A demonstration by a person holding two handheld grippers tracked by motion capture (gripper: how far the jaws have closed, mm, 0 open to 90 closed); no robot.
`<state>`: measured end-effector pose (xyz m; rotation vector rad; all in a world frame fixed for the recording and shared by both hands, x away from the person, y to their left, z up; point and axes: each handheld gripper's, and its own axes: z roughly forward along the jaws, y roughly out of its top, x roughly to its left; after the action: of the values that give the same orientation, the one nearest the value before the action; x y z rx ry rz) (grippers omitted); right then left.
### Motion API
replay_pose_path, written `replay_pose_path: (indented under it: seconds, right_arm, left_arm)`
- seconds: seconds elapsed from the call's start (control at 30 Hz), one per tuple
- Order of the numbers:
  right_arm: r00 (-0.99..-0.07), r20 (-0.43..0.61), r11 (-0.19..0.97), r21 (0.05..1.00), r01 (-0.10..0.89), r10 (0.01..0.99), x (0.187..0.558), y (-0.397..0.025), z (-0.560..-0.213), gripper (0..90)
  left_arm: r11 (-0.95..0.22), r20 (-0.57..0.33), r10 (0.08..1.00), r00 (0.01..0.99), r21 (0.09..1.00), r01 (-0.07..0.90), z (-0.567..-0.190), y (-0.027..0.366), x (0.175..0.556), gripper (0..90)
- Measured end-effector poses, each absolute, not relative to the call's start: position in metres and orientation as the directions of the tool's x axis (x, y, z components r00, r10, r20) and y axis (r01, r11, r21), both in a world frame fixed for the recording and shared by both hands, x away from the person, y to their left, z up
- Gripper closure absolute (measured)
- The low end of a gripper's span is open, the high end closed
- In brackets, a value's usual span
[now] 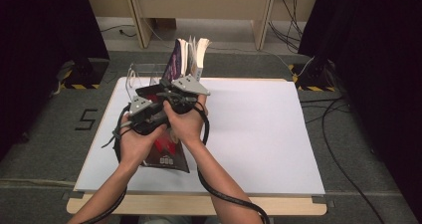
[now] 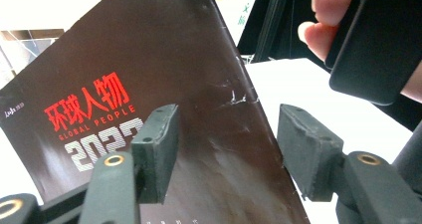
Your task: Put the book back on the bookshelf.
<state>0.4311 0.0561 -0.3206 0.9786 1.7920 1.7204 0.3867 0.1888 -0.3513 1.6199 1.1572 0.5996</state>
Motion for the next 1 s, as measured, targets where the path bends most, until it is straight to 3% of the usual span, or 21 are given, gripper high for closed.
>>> replay_pose_path:
  seconds: [0.17,1.0]
  right_arm:
    - [-0.640,0.143,-0.038,0.984,0.175,0.755,0.431,0.056,-0.321,88.4]
    - [-0.651,0.142,-0.022,0.982,0.188,0.745,0.427,0.062,-0.322,88.4]
  left_arm:
    - [-0.027,-0.161,0.891,0.424,0.914,0.404,-0.351,0.188,0.386,50.9]
    - [0.013,-0.210,0.887,0.411,0.901,0.433,-0.352,0.199,0.374,74.4]
